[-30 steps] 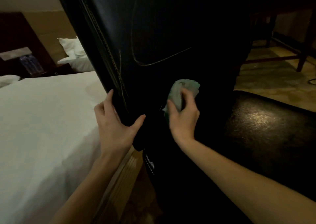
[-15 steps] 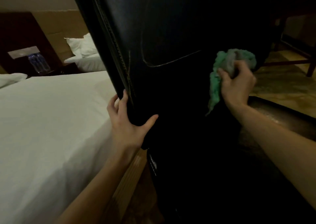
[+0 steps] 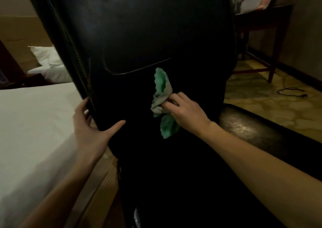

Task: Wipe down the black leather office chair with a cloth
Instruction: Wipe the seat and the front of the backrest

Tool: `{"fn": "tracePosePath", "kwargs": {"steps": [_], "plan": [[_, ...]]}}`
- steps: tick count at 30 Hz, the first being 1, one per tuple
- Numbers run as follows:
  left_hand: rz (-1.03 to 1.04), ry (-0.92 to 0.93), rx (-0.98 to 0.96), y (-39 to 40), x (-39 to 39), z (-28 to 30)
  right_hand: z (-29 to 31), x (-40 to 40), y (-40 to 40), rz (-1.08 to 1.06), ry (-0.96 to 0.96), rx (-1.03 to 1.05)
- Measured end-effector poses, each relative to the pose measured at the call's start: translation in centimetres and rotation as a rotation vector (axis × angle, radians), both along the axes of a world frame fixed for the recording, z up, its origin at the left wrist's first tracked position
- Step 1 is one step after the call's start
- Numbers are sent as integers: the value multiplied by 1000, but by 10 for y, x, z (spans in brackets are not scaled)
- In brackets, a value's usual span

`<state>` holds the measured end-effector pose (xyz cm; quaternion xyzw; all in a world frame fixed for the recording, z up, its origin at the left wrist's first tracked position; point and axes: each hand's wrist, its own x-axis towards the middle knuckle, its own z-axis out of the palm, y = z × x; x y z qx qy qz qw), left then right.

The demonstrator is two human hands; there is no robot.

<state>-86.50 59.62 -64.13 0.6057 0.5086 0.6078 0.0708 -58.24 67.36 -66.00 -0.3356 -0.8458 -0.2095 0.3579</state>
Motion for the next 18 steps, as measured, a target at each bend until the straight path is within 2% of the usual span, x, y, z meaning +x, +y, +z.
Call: {"fn": "tracePosePath", "kwargs": {"steps": [6, 11, 12, 15, 18], "plan": [[-65, -10, -11, 10, 6, 8, 8, 124, 38, -197, 335, -183], [-40, -13, -14, 15, 5, 2, 41, 173, 49, -473, 928, -169], [-34, -4, -16, 16, 6, 2, 52, 171, 54, -496, 987, -161], [-31, -11, -19, 18, 6, 0, 69, 143, 60, -490, 960, -87], [-25, -26, -17, 19, 5, -2, 60, 118, 52, -419, 900, -18]]}}
